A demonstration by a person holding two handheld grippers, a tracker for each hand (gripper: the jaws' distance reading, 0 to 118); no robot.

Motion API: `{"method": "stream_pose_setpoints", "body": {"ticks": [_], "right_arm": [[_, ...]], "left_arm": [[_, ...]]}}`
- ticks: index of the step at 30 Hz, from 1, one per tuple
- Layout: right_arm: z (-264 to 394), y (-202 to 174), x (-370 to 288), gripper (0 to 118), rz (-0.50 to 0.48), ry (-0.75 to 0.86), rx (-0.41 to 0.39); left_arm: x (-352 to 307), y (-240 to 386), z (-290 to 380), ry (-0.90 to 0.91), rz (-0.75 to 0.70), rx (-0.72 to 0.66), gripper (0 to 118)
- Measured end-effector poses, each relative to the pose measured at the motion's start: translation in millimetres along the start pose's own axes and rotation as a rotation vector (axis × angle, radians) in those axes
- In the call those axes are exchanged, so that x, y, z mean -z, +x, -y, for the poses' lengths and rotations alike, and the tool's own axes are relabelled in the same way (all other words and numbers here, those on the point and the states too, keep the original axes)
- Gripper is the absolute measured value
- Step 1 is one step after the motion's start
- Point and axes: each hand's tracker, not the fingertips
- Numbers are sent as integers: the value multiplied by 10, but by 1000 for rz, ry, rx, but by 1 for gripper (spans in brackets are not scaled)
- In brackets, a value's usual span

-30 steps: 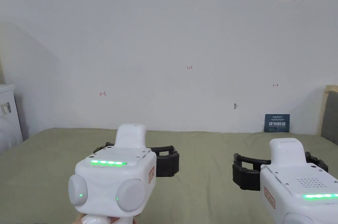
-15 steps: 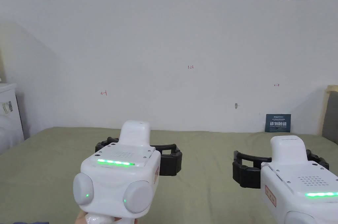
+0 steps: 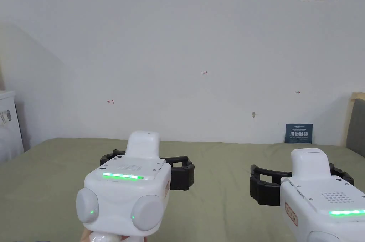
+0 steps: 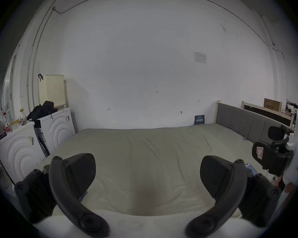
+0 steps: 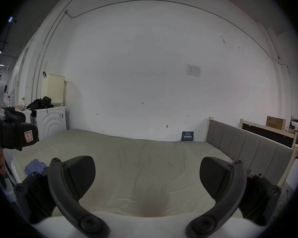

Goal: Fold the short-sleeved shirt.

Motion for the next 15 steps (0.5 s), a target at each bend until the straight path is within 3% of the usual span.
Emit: {"method": "stream_pose_setpoints", "body": {"ticks": [6,8,13,15], "right_arm": [[1,-13,-3,118,-4,-1,11],[0,-18,-7,118,-8,-1,12],[-2,-22,4,118,-10,-5,5],[-1,-19,10,118,-8,-5,6]], "left_arm": [[66,26,49,6,-23,37,118],[101,-24,19,-43,21,-6,118],[103,-46,-5,25,-88,-38,118],[88,-82,-27,-14,-50,-85,118]]}}
